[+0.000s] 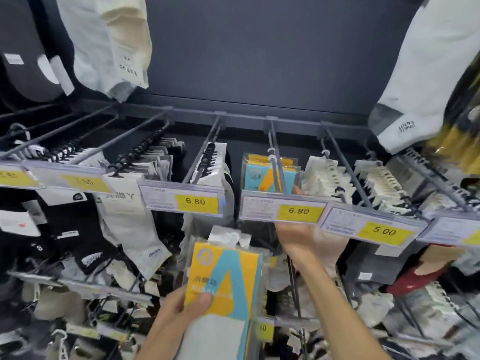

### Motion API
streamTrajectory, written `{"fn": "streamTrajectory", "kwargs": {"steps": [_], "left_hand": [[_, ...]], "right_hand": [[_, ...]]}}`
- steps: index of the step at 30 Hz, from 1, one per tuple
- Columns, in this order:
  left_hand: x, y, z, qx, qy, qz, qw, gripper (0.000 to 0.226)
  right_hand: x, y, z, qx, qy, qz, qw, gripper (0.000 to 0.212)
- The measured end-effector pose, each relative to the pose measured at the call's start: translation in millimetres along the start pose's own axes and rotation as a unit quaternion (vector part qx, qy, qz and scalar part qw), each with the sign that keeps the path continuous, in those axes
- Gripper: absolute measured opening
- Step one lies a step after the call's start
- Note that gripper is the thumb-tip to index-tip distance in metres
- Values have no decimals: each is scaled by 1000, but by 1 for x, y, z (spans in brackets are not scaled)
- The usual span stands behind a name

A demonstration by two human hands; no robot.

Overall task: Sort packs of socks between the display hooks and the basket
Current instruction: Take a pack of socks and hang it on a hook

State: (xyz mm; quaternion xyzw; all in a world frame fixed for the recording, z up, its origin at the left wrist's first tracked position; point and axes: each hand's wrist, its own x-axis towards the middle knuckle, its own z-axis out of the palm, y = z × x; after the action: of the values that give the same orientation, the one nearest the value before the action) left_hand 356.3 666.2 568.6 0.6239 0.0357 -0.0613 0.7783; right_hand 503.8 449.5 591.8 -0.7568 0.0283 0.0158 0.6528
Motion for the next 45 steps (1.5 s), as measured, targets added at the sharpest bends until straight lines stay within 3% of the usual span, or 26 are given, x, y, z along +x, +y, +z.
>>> {"fn": "streamTrajectory", "kwargs": {"steps": [2, 5, 8, 12, 15, 19, 24, 26, 31, 34, 36, 38, 39, 40, 43, 45], "left_hand": [[5, 0, 3, -3, 8, 2, 1000, 31], [8, -4, 3, -18, 35, 4, 999, 33], [8, -7, 2, 1, 16, 24, 1000, 34], [7, -16, 2, 19, 5, 52, 998, 32], [9, -17, 3, 25, -10, 67, 997, 34], [15, -14, -3, 76, -21, 113, 990, 25], [14, -12, -29, 162, 11, 171, 972, 12], [9, -14, -40, 178, 5, 158, 971, 18], [-3, -13, -55, 174, 24, 145, 974, 38], [-8, -13, -57, 145, 26, 156, 977, 59], [-8, -17, -59, 110, 12, 157, 981, 74], [-7, -20, -59, 93, 3, 154, 984, 81], [-6, -23, -60, 83, 2, 149, 985, 84], [-6, -24, -60, 64, 1, 133, 989, 87], [-5, -29, -58, 2, -18, 60, 998, 85], [-7, -33, -54, -11, -8, 31, 999, 83]], "right_hand": [[-4, -5, 2, -3, 51, -57, 997, 17], [-47, -7, 2, -97, 100, -129, 982, 9], [-99, 3, 8, -39, 143, -205, 968, 27], [-135, 6, 28, 0, 16, -150, 988, 65], [-134, 6, 36, 32, -16, -101, 994, 82], [-124, 8, 29, 130, -30, -98, 986, 57], [-87, -4, 1, 259, 63, -144, 953, 34], [-68, -12, -6, 228, 80, -166, 956, 30], [-32, -8, -9, 106, 218, -110, 964, 20], [-22, -16, -3, 34, 214, -116, 969, 26], [-17, -18, -1, -25, 188, -19, 982, 19], [-13, -13, -4, -75, 154, 108, 979, 28], [-13, -12, -3, -93, 143, 130, 977, 31], [-14, -13, -2, -106, 146, 119, 976, 31], [-28, -29, 11, -123, 202, -62, 970, 26], [-51, -29, 21, -110, 190, -138, 966, 16]]}}
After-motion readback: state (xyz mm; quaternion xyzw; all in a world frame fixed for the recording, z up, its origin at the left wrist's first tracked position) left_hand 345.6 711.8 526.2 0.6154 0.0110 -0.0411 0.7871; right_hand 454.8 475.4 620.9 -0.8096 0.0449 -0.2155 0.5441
